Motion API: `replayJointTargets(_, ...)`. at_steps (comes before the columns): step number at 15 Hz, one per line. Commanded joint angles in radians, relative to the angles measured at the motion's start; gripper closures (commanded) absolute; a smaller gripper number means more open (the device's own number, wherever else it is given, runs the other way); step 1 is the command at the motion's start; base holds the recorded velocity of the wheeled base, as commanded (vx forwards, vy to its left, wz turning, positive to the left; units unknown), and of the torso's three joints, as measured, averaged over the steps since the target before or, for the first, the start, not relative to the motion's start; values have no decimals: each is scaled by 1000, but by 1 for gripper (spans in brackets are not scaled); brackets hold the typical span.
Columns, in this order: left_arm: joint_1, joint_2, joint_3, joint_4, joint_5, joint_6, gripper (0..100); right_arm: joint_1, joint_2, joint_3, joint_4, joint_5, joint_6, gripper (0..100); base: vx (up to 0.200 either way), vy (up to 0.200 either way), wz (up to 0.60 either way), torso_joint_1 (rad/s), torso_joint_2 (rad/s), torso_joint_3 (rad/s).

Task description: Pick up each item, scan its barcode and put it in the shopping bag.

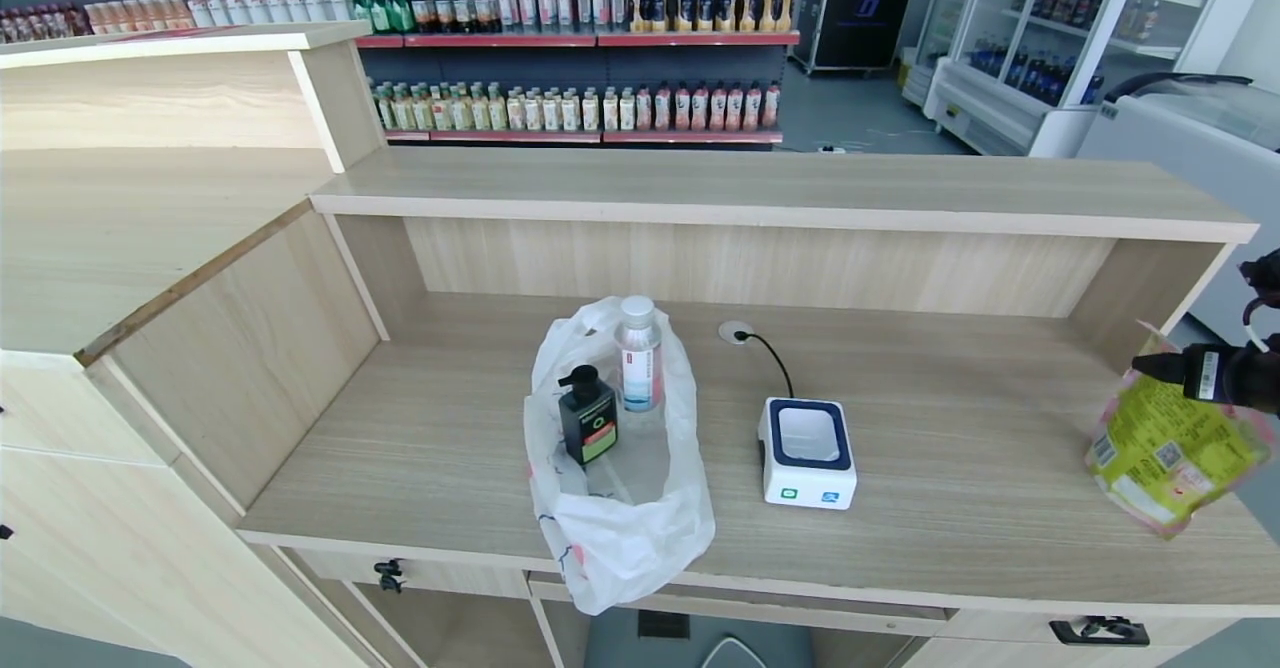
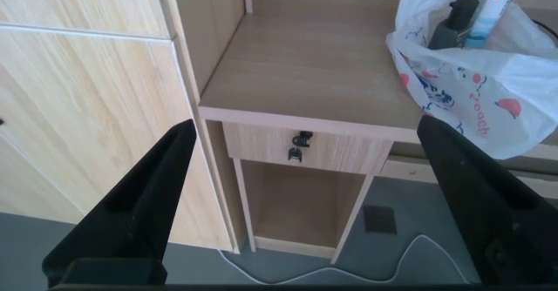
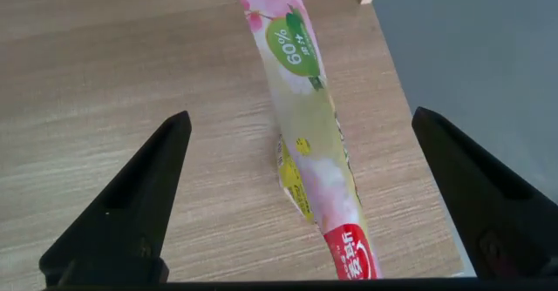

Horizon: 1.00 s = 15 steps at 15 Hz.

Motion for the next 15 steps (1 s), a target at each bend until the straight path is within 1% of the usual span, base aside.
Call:
replayJointTargets(1, 0, 0, 0, 0, 1, 0, 0, 12, 67, -4, -1, 5, 0, 0, 0, 0, 0, 0, 0, 0)
replayJointTargets(3, 0, 0, 0, 0, 1, 0, 0, 20, 122, -24, -4, 33, -14, 0, 0, 0, 0, 0, 0, 0)
replayJointTargets(5, 0, 0, 0, 0, 1, 0, 0, 46, 177, -36, -4, 37, -20, 0, 0, 0, 0, 0, 0, 0)
replayJointTargets(9, 0, 0, 0, 0, 1, 0, 0, 61, 228, -36, -20, 37, -22, 0, 0, 0, 0, 0, 0, 0)
replayJointTargets(10, 0, 0, 0, 0, 1, 0, 0, 61, 236, -29, -34, 37, -22, 100, 0, 0, 0, 0, 0, 0)
replayJointTargets(15, 0, 0, 0, 0, 1, 0, 0, 57, 256, -9, -38, 33, -59, 100, 0, 0, 0, 0, 0, 0)
